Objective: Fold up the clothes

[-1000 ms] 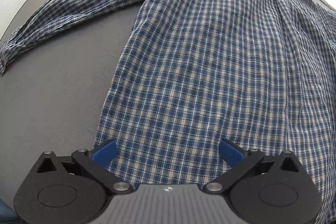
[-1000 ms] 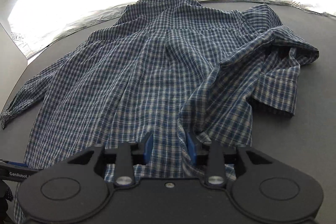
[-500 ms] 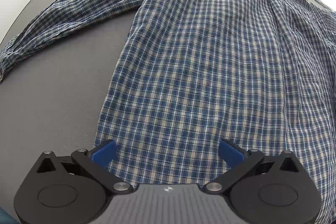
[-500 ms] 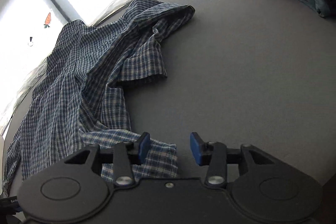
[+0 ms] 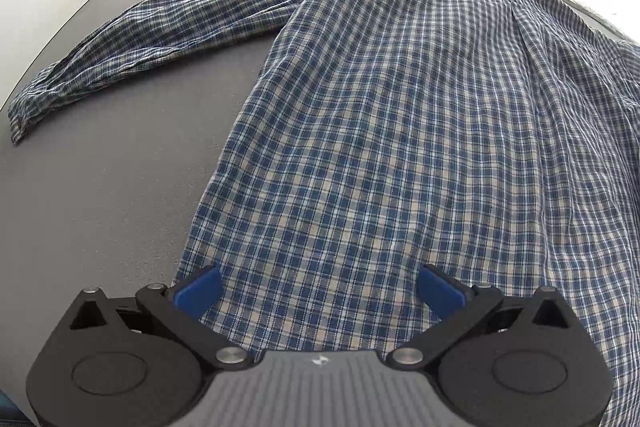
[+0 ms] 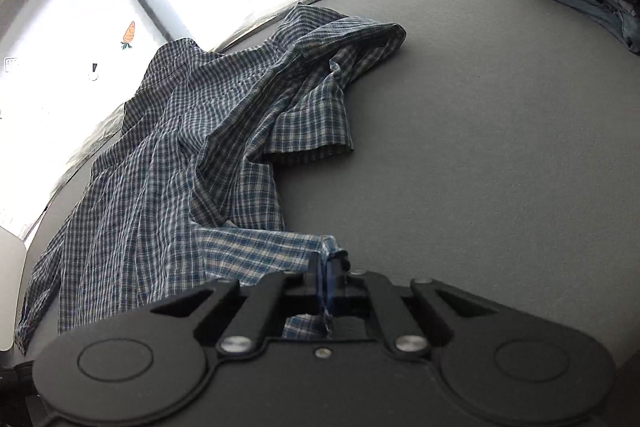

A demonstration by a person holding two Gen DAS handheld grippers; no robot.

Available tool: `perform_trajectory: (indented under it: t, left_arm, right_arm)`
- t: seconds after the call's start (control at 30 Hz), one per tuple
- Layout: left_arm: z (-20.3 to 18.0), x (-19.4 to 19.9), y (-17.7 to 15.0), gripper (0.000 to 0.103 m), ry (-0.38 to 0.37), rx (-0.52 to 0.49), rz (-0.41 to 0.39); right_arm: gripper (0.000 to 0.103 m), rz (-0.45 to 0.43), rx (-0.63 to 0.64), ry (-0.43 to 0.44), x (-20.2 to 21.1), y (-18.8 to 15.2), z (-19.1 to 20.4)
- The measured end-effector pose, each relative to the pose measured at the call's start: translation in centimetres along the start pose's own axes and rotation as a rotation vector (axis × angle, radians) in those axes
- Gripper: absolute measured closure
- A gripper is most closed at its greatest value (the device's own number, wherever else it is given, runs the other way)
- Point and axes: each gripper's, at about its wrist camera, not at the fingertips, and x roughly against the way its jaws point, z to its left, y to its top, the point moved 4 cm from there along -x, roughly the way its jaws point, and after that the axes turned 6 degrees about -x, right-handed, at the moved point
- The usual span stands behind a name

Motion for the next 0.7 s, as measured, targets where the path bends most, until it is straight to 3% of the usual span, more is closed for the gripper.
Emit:
perform_trajectory:
  t: [0.1,0.17,0.4,0.5,0.57,0.63,0.7]
  left_arm:
    - [-0.3,0.0,-0.1,0.0,0.0,0.002,0.002]
    - [-0.4,0.3,-0.3,0.0,0.0,0.003,0.001]
    - [-0.4,0.5,-0.5,0.0,0.002,0.003,-0.003]
    - [-0.4,0.5,-0.4,0.0,0.002,0.004,0.0]
    - [-0.5,0.5,-0.5,0.0,0.005,0.008,-0.005]
    - [-0.6,0.5,-0.6,0.0,0.009,0.014,-0.009]
    - [-0.6,0.6,-0.7,0.0,0.014,0.021,-0.014]
  right_arm:
    - [0.101,-0.085,0.051,-0.102,3.7,0.9,-0.4]
    - [0.101,-0.091,0.04,-0.167,5.3,0.8,-1.6]
    - [0.1,0.107,-0.163,-0.327,4.0,-2.4,-9.1]
    - [0.089,0.072,-0.162,-0.355,4.7,-2.2,-9.7]
    - [0.07,0.027,-0.145,-0.359,5.2,-1.7,-9.6]
    - [0.061,-0.001,-0.122,-0.356,5.0,-1.4,-9.4]
    - [0.058,0.003,-0.103,-0.356,4.0,-1.3,-9.6]
